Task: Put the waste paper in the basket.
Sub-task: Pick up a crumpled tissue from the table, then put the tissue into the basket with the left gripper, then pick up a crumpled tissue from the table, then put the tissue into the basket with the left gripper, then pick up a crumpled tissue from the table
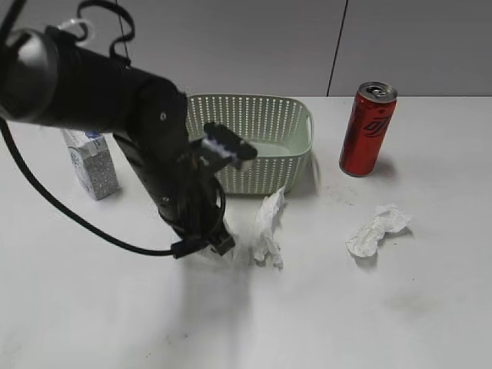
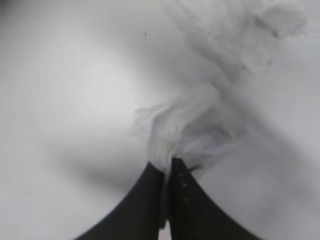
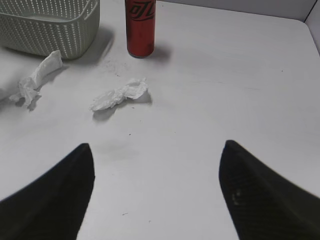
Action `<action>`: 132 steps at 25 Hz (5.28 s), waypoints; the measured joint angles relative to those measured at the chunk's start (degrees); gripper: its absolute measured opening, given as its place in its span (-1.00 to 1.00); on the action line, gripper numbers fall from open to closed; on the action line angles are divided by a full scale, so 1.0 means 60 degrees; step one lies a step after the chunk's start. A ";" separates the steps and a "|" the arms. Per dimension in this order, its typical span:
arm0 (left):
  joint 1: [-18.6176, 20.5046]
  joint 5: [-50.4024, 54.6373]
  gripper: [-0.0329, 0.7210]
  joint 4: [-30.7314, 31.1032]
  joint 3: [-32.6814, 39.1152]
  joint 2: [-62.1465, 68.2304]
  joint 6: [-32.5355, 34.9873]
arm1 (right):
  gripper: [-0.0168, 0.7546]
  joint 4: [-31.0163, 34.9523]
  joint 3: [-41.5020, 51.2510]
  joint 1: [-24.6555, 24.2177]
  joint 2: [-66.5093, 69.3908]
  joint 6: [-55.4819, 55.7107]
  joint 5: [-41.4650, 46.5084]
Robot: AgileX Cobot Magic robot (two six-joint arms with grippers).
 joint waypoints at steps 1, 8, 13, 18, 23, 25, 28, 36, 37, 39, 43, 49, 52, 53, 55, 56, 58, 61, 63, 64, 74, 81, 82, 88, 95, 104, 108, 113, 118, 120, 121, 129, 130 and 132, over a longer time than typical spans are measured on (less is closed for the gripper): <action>0.0000 0.0086 -0.95 0.0050 -0.0150 -0.0181 -0.0009 | 0.57 0.0000 0.0000 0.0000 0.0000 0.0000 0.0000; 0.0000 -0.0109 -0.96 0.0796 -0.1432 -0.1560 -0.0009 | 0.57 0.0000 0.0000 0.0000 0.0000 0.0000 0.0000; 0.0159 -0.2677 -0.96 0.1302 -0.1732 -0.1597 -0.0009 | 0.57 0.0000 0.0000 0.0000 0.0000 0.0000 0.0000; 0.0587 -0.5322 -0.96 0.1353 -0.1753 -0.0820 -0.0009 | 0.57 0.0000 0.0000 0.0000 0.0000 0.0000 0.0000; 0.0992 -0.5278 -0.86 0.1274 -0.1753 -0.0015 -0.0009 | 0.57 0.0000 0.0000 0.0000 0.0000 0.0000 0.0000; 0.1044 -0.4995 -0.56 0.1256 -0.1753 0.0055 -0.0009 | 0.57 0.0000 0.0000 0.0000 0.0000 0.0000 0.0000; 0.1063 -0.4887 0.11 0.1105 -0.1753 0.0055 -0.0009 | 0.57 0.0000 0.0000 0.0000 0.0000 0.0000 0.0000; 0.0929 -0.2696 0.73 -0.0406 -0.1753 -0.0960 -0.0018 | 0.57 0.0000 0.0000 0.0000 0.0000 0.0000 0.0000; 0.0845 -0.2237 0.68 -0.0493 -0.1753 -0.1164 -0.0055 | 0.57 0.0000 0.0000 0.0000 0.0000 0.0000 0.0000; 0.0500 -0.1191 0.57 -0.0528 -0.1757 -0.1379 -0.0219 | 0.57 0.0000 0.0000 0.0000 0.0000 0.0000 0.0000; -0.0657 -0.0647 0.49 0.0022 -0.1757 -0.1132 -0.0832 | 0.57 0.0000 0.0000 0.0000 0.0000 0.0003 0.0000; -0.1649 -0.0932 0.49 0.2144 -0.1757 0.0116 -0.3260 | 0.57 0.0000 0.0000 0.0000 0.0000 0.0003 0.0000; -0.1617 -0.0832 0.49 0.2278 -0.1757 0.0828 -0.3583 | 0.57 0.0000 0.0000 0.0000 0.0000 -0.0005 0.0000; -0.1605 -0.0832 0.49 0.2269 -0.1757 0.1022 -0.3620 | 0.57 0.0000 0.0000 0.0000 0.0000 0.0002 0.0000; -0.1586 -0.0887 0.49 0.2239 -0.1757 0.1289 -0.3660 | 0.57 0.0000 0.0000 0.0000 0.0000 0.0004 0.0000; -0.1566 -0.0925 0.49 0.2144 -0.1757 0.1404 -0.3669 | 0.57 0.0000 0.0000 0.0000 0.0000 0.0004 0.0000; -0.1543 -0.0978 0.48 0.2144 -0.1757 0.1528 -0.3671 | 0.57 0.0000 0.0000 0.0000 0.0000 0.0004 0.0000; -0.1543 -0.1048 0.37 0.2082 -0.1757 0.1554 -0.3679 | 0.57 0.0000 0.0000 0.0000 0.0000 0.0004 0.0000; -0.1543 -0.1084 0.16 0.2073 -0.1757 0.1554 -0.3679 | 0.57 0.0000 0.0000 0.0000 0.0000 0.0004 0.0000; -0.1543 -0.1084 0.04 0.2073 -0.1757 0.1554 -0.3679 | 0.57 0.0000 0.0000 0.0000 0.0000 0.0004 0.0000; -0.1543 -0.0476 -0.96 0.2051 -0.1757 0.1293 -0.3679 | 0.57 0.0000 0.0000 0.0000 0.0000 0.0004 0.0000; -0.1543 -0.0202 -0.96 0.2144 -0.1757 -0.0744 -0.3688 | 0.57 0.0000 0.0000 0.0000 0.0000 0.0000 0.0000; -0.1543 -0.0306 -0.96 0.2293 -0.1757 -0.1105 -0.3688 | 0.57 0.0000 0.0000 0.0000 0.0000 0.0000 0.0000; -0.0936 -0.2045 -0.96 0.3841 -0.1757 -0.2025 -0.3688 | 0.57 0.0008 0.0000 0.0000 0.0000 0.0000 0.0000; 0.0444 -0.3468 -0.96 0.4240 -0.1757 -0.0876 -0.3688 | 0.57 0.0007 0.0000 0.0000 0.0000 0.0000 0.0000; 0.0707 -0.3217 0.48 0.4014 -0.1757 -0.0082 -0.3688 | 0.57 0.0038 0.0000 0.0000 0.0000 -0.0001 0.0000; 0.0635 -0.2743 0.76 0.3311 -0.1757 -0.0404 -0.3688 | 0.57 0.0038 0.0000 0.0000 0.0000 -0.0001 0.0000; -0.0576 -0.1824 0.67 0.3659 -0.1757 -0.0979 -0.3632 | 0.57 0.0038 0.0000 0.0000 0.0000 -0.0001 0.0000; -0.2211 -0.2070 0.65 0.3837 -0.1777 -0.0823 -0.3602 | 0.57 0.0045 0.0000 0.0000 0.0000 -0.0001 0.0000; -0.2537 -0.2051 0.65 0.3677 -0.2036 -0.0519 -0.3523 | 0.57 0.0045 0.0000 0.0000 0.0000 -0.0001 0.0000; -0.2624 -0.1903 0.65 0.3516 -0.2245 -0.0267 -0.3394 | 0.57 0.0045 0.0000 0.0000 0.0000 -0.0001 0.0000; -0.2657 0.0227 0.65 0.1847 -0.5710 0.2290 -0.2030 | 0.57 0.0045 0.0000 0.0000 0.0000 -0.0001 0.0000; -0.2657 0.0432 0.65 0.1648 -0.6206 0.2594 -0.1940 | 0.57 0.0045 0.0000 0.0000 0.0000 -0.0001 0.0000; -0.2657 0.0887 0.65 0.1289 -0.7061 0.3341 -0.1870 | 0.57 0.0045 0.0000 0.0000 0.0000 -0.0001 0.0000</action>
